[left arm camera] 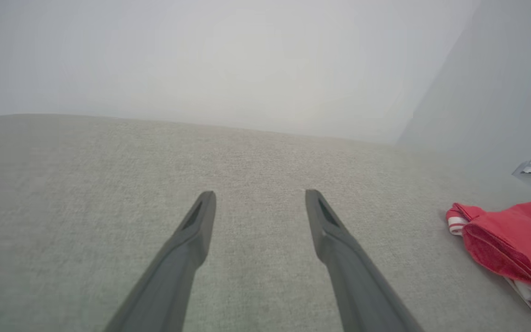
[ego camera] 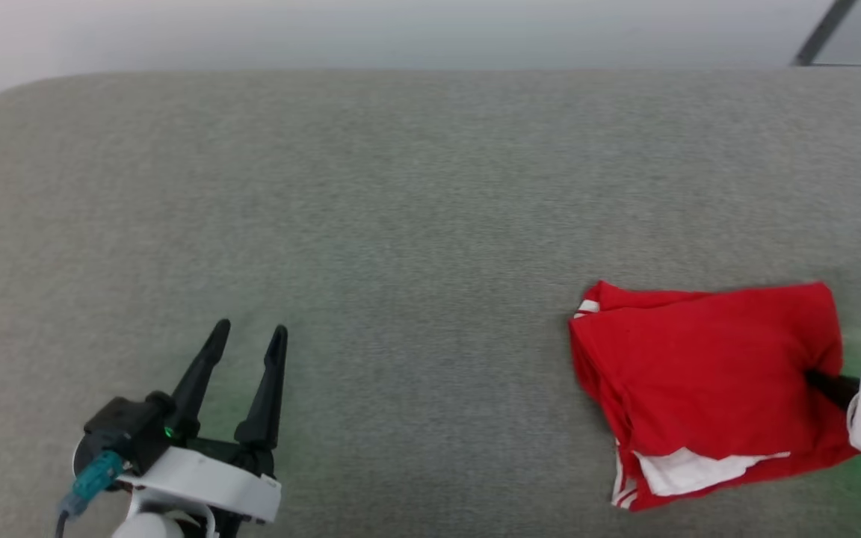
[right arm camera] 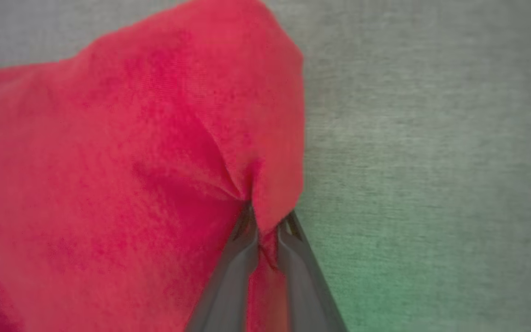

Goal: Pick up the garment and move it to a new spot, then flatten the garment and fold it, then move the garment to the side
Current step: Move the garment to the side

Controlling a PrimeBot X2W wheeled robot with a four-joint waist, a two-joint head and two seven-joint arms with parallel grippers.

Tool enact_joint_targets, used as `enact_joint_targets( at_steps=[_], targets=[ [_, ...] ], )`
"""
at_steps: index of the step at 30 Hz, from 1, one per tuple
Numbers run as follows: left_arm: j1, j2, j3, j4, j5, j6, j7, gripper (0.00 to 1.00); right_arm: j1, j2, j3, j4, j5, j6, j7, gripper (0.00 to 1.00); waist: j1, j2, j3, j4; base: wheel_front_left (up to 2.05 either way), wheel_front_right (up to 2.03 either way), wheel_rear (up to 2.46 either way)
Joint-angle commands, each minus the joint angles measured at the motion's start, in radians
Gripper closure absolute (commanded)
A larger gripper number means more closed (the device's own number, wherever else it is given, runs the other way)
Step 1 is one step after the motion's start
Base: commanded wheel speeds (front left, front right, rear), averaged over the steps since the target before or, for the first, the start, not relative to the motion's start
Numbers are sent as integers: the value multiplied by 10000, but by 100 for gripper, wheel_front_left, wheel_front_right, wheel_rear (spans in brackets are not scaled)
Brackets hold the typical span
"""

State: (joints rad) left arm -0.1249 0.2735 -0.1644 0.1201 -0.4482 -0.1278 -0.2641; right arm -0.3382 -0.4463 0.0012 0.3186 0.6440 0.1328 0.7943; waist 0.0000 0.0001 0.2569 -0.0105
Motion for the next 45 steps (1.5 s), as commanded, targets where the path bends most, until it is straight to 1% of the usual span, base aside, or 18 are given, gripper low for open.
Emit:
enact_joint_targets(
  at_steps=[1, 4, 7, 11, 13, 17, 21, 26, 29, 34, 37, 41, 45],
  targets=[
    [-191, 67, -100, -39, -35, -44, 8, 0, -58, -173, -246, 195, 13, -39, -213, 100, 0, -1, 34, -593, 0, 0, 0],
    [-443, 242, -266, -100, -7, -44, 8, 0, -323, -210, -575, 319, 107, -29, -743, 100, 0, -1, 155, -1145, 0, 0, 0],
    [-781, 454, -541, -158, 46, -44, 8, 0, -608, -309, -1059, 602, -63, -29, -1311, 100, 0, -1, 354, -1704, 0, 0, 0],
    [-1421, 862, -806, -285, -23, -44, 8, 0, -1011, -423, -1760, 1017, -168, -29, -2059, 100, 0, -1, 746, -2363, 0, 0, 0],
    [-1629, 919, -919, -353, -67, -44, 8, 0, -1071, -428, -1932, 1150, -160, -27, -2236, 100, 0, -1, 840, -2476, 0, 0, 0],
    [-2354, 1302, -1120, -612, 30, -44, 9, 0, -1374, -560, -2488, 1663, -316, -27, -2894, 100, 0, -1, 1306, -2949, 0, 0, 0],
    [-3165, 1769, -1426, -703, 167, -44, 8, 0, -1883, -591, -2846, 2326, -810, -27, -3661, 100, 0, -1, 1757, -3276, 0, 0, 0],
    [-4230, 2374, -2017, -721, 324, -44, 44, 0, -2812, -673, -3072, 3245, -1587, -27, -4630, 100, 0, -1, 2287, -3414, 0, 0, 0],
    [-4778, 2627, -2232, -796, 374, -44, 148, 0, -3459, -753, -3087, 3862, -2217, -27, -5246, 100, 0, -1, 2605, -3425, 0, 0, 0],
    [-5413, 2912, -2466, -960, 359, -44, 281, 0, -4515, -834, -3047, 4917, -3582, -27, -6298, 100, 0, -1, 3044, -3366, 0, 0, 0],
    [-5590, 3058, -2581, -1066, 321, -43, 294, 0, -5062, -777, -3062, 5627, -4295, -27, -6852, 100, 0, -1, 3222, -3312, 0, 0, 0],
    [-5763, 3247, -2647, -1169, 381, -43, 379, 0, -5665, -663, -3162, 6594, -4902, -27, -7375, 100, 0, -1, 3389, -3220, 0, 0, 0],
    [-5860, 3393, -2601, -1292, 411, -16, 424, 0, -5995, -680, -3242, 7420, -5492, -27, -7881, 100, 0, -1, 3519, -3138, 0, 0, 0]
  ],
)
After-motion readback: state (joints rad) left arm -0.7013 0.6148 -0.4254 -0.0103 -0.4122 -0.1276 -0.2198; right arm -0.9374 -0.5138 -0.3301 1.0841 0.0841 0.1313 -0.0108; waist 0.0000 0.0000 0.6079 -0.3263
